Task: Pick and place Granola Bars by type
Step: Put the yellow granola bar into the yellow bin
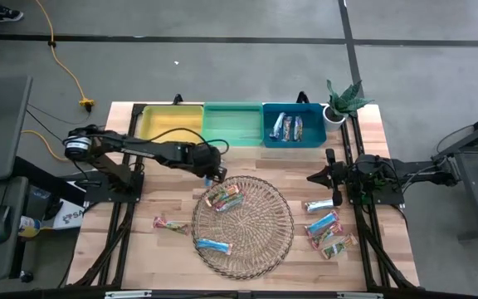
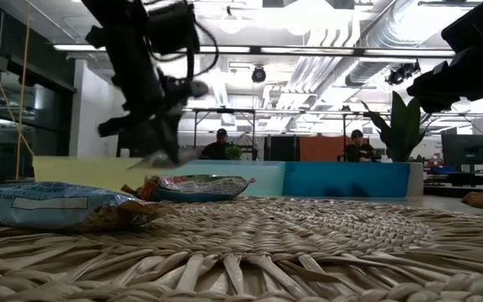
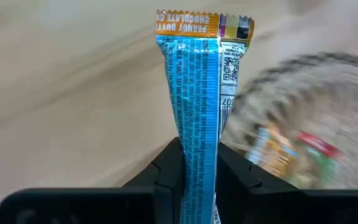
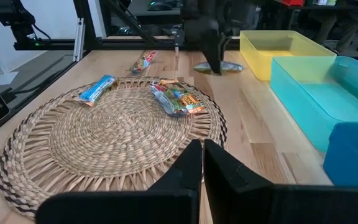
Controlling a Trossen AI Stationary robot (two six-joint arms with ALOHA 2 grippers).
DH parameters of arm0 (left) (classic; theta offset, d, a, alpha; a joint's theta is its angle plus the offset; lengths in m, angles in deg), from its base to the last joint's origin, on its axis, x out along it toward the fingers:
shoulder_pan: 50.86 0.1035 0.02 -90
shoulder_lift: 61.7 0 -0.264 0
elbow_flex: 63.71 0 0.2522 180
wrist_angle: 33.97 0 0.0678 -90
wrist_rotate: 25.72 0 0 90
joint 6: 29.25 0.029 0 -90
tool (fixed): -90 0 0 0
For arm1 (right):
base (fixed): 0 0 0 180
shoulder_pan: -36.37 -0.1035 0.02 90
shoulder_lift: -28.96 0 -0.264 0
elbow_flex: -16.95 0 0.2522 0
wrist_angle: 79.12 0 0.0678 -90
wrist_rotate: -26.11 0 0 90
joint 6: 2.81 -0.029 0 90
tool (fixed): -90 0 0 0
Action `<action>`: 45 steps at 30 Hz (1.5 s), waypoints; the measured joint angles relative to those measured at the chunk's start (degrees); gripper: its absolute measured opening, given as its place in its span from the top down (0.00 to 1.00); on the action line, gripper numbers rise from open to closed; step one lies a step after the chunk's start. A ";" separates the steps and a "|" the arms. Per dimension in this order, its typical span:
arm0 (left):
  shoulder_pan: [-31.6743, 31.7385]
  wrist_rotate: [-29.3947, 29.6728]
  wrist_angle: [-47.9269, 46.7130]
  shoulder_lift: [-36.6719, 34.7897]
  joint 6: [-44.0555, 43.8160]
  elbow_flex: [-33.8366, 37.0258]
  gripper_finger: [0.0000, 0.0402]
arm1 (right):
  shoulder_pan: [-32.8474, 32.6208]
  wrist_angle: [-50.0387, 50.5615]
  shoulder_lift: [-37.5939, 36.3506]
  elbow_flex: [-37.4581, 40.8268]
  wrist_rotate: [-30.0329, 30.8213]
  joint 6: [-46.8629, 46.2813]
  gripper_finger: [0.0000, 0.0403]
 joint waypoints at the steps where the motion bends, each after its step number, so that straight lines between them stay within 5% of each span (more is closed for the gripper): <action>1: 0.01 -0.97 1.24 -1.09 2.40 0.06 0.85 | -0.01 0.01 -0.01 0.00 -0.02 0.01 1.00; 5: 0.96 -6.61 8.18 -6.19 14.83 0.06 0.85 | 0.00 -0.01 -0.01 0.00 0.00 -0.01 1.00; 10: 4.46 -25.11 20.24 -12.05 27.13 0.06 0.85 | 0.00 -0.01 -0.01 0.00 0.01 0.00 1.00; 16: 8.81 -47.54 37.32 -16.41 27.97 -0.01 0.85 | -0.01 -0.02 -0.01 0.00 0.01 0.00 1.00; 20: 10.39 -54.57 48.14 -18.12 25.71 -0.01 0.85 | 0.00 -0.01 -0.01 0.00 0.00 -0.01 1.00; 24: 10.56 -55.86 54.56 -19.27 24.59 -0.01 0.85 | -0.01 -0.01 -0.01 0.00 0.02 0.01 1.00; 38: 15.72 -52.70 52.70 -21.75 27.01 -0.03 0.85 | -0.01 0.01 -0.01 -0.02 0.00 0.00 1.00; 45: 23.46 -37.52 34.68 -26.65 31.66 -0.07 0.85 | -0.01 0.01 -0.01 -0.02 0.00 0.01 1.00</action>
